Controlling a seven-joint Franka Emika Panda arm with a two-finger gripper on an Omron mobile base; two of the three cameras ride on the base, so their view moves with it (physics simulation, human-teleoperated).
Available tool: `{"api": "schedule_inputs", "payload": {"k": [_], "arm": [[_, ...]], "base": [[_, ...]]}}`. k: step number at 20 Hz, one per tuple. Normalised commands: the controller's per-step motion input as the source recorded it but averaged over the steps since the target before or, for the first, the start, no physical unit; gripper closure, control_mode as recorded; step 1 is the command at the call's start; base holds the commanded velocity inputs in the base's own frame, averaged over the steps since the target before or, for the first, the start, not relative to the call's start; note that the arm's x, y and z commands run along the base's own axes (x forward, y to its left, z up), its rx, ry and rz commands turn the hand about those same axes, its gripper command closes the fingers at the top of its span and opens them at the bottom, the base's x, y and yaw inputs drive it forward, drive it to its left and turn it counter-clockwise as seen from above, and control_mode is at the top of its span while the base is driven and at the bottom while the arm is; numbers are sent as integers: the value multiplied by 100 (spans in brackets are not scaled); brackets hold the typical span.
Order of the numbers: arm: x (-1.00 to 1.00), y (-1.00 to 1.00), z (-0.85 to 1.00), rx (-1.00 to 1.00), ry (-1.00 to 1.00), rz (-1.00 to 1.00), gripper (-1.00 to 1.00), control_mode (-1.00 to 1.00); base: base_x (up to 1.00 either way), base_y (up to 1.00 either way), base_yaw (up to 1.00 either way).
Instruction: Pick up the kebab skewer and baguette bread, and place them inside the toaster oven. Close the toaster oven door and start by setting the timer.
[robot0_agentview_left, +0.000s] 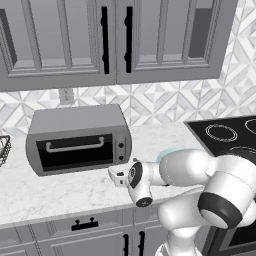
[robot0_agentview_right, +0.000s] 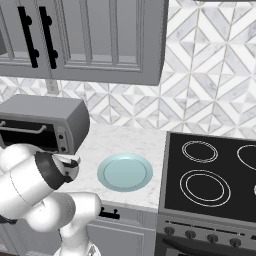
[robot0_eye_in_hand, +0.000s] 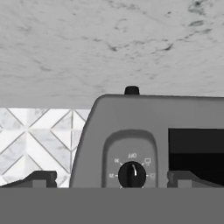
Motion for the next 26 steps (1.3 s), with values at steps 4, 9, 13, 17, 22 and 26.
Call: {"api": "schedule_inputs", "payload": {"k": [4,9,13,17,22,26], "arm": [[0,3,13,0,0,-1,-100,-100],[1,8,19,0,0,-2,-100,-100],[0,15,0,0,0,-3,-100,-100],[9,2,-3,0,0,-2,-100,-100],[9,0,-19,0,0,0,-100,-100],[1,0,-22,0,0,0,-100,-100]], "base": [[0,0,0],[0,0,0],[0,0,0],[0,0,0],[0,0,0],[0,0,0]]}}
